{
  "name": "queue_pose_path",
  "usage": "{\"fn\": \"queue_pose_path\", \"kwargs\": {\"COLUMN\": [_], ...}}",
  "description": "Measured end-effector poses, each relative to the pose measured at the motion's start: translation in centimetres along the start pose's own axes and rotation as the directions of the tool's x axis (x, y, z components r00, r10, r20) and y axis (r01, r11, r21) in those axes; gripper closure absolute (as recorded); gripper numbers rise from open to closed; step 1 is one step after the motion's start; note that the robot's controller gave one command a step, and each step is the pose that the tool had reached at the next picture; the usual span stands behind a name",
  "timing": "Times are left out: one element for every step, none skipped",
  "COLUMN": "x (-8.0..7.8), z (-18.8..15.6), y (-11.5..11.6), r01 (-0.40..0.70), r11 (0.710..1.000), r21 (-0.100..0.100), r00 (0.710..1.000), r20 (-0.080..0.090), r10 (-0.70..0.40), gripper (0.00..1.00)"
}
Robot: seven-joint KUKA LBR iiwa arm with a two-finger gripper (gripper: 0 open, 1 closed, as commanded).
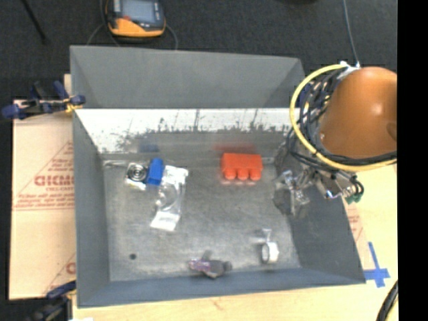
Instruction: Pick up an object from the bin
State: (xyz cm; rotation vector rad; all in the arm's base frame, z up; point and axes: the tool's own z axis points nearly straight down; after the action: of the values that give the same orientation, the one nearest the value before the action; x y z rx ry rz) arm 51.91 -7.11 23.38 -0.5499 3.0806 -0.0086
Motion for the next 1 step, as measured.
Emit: {"fn": "queue_pose_path", "kwargs": {"x": [-0.31], "z": [13.29], "y": [-1.07], "r01": [-0.402], "r11": [0.916], "r21": [-0.003], "r00": [0.915], "r20": [-0.014], "r10": [0.402], "gripper": [1.0]}}
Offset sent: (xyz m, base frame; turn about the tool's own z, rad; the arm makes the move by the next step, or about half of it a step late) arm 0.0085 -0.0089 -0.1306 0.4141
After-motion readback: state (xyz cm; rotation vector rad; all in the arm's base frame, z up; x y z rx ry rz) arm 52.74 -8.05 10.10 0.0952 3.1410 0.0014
